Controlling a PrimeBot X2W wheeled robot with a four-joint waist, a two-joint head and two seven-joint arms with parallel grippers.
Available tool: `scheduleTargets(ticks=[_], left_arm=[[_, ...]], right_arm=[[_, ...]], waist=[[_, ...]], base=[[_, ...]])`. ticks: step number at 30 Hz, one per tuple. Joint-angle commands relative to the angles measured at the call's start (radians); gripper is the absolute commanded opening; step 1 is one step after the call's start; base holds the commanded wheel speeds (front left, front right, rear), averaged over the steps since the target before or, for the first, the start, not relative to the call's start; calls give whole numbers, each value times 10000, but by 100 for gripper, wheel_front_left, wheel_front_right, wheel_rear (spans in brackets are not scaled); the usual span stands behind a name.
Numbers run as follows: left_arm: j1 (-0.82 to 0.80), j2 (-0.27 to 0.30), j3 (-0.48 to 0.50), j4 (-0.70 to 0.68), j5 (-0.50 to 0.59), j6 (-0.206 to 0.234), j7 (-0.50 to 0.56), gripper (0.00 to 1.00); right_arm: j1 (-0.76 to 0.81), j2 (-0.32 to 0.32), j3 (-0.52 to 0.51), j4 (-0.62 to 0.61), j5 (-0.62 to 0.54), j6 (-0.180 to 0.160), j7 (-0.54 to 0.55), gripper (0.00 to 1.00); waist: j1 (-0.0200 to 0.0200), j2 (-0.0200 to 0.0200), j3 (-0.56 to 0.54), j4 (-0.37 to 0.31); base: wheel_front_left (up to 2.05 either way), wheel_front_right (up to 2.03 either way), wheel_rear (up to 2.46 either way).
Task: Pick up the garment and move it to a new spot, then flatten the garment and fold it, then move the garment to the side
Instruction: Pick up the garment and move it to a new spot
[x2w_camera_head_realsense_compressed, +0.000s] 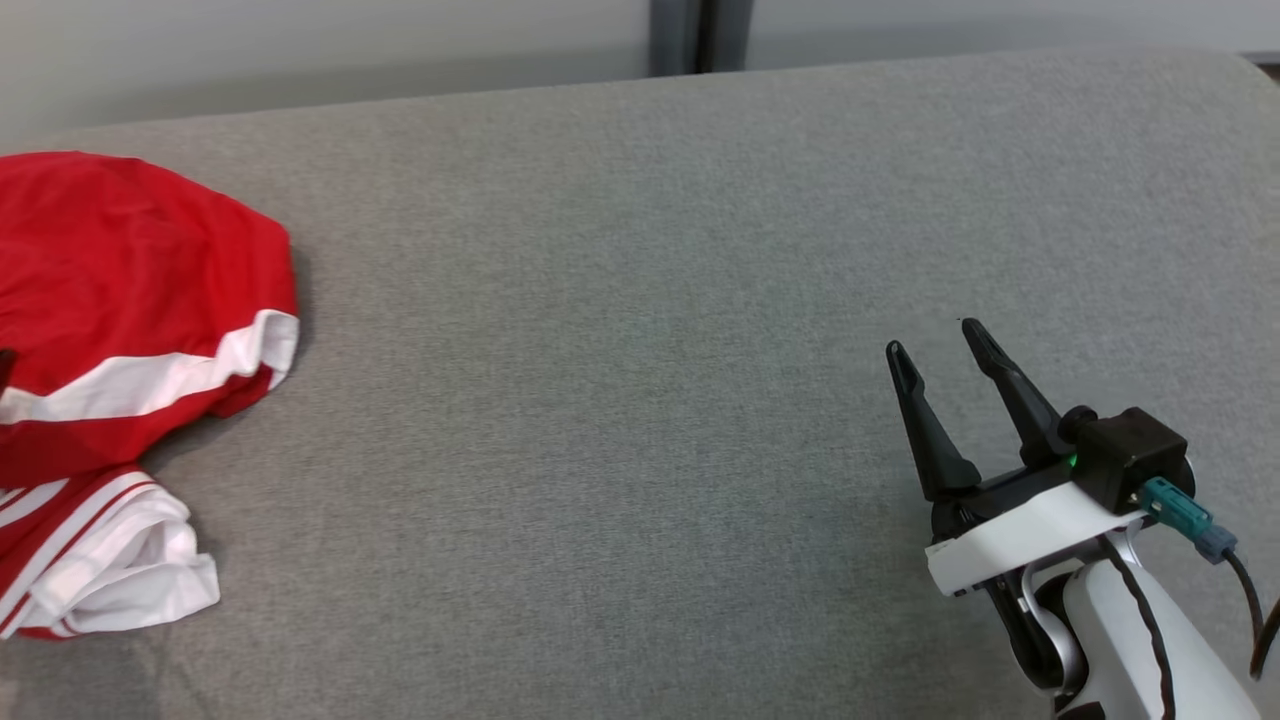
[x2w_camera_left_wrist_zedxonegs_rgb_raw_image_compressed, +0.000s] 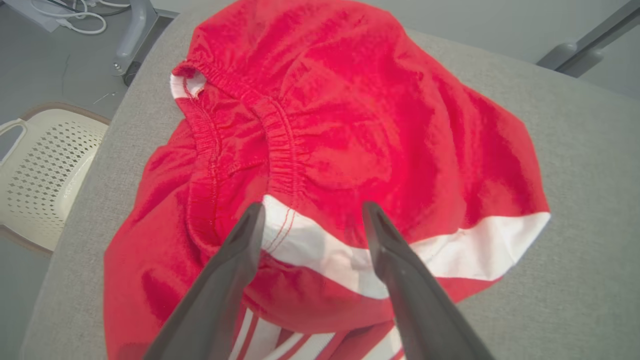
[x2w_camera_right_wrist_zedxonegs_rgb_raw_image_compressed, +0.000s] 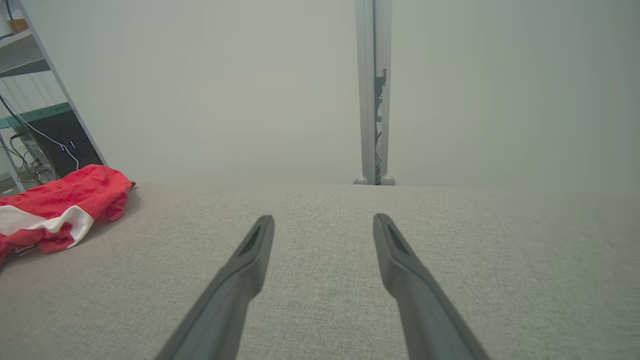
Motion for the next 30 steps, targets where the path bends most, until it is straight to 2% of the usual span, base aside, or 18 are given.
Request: scheduleTargets(ticks=[1, 6, 10, 11, 12, 13, 23, 30], left_arm=[[-198, 314, 15, 150, 95, 99, 131, 100], [-243, 624, -75, 653, 108, 256, 768, 100], [-140, 655, -115, 771, -143, 151, 1412, 100], [-122, 658, -132, 727, -153, 137, 1414, 82], [-107, 665, -144, 663, -153, 108, 1336, 30], [-85, 659, -147, 632, -163, 78, 1299, 0], [5, 536, -257, 531, -342, -143, 1014, 0], [-281, 309, -639, -121, -795, -460, 864, 0]], right_arm=[[-143, -104, 28, -16, 63, 23, -35, 100], [-243, -161, 54, -45, 143, 23, -35, 100], [-210, -139, 47, 3, 154, 23, -35, 100], [-215, -126, 44, 17, 166, 23, -35, 100], [-229, -106, 55, 29, 171, 23, -35, 100], [-248, -93, 67, 44, 163, 23, -35, 100], [-133, -46, 182, 152, 200, 23, -35, 100], [51, 61, 370, 327, 272, 23, -35, 100]], waist=[[0, 0, 302, -314], [0, 0, 451, -473], [0, 0, 431, -481], [0, 0, 419, -467], [0, 0, 407, -450], [0, 0, 392, -432], [0, 0, 14, -266], [0, 0, -699, -235]], base=[[0, 0, 0], [0, 0, 0], [0, 0, 0], [0, 0, 0], [0, 0, 0], [0, 0, 0], [0, 0, 0], [0, 0, 0]])
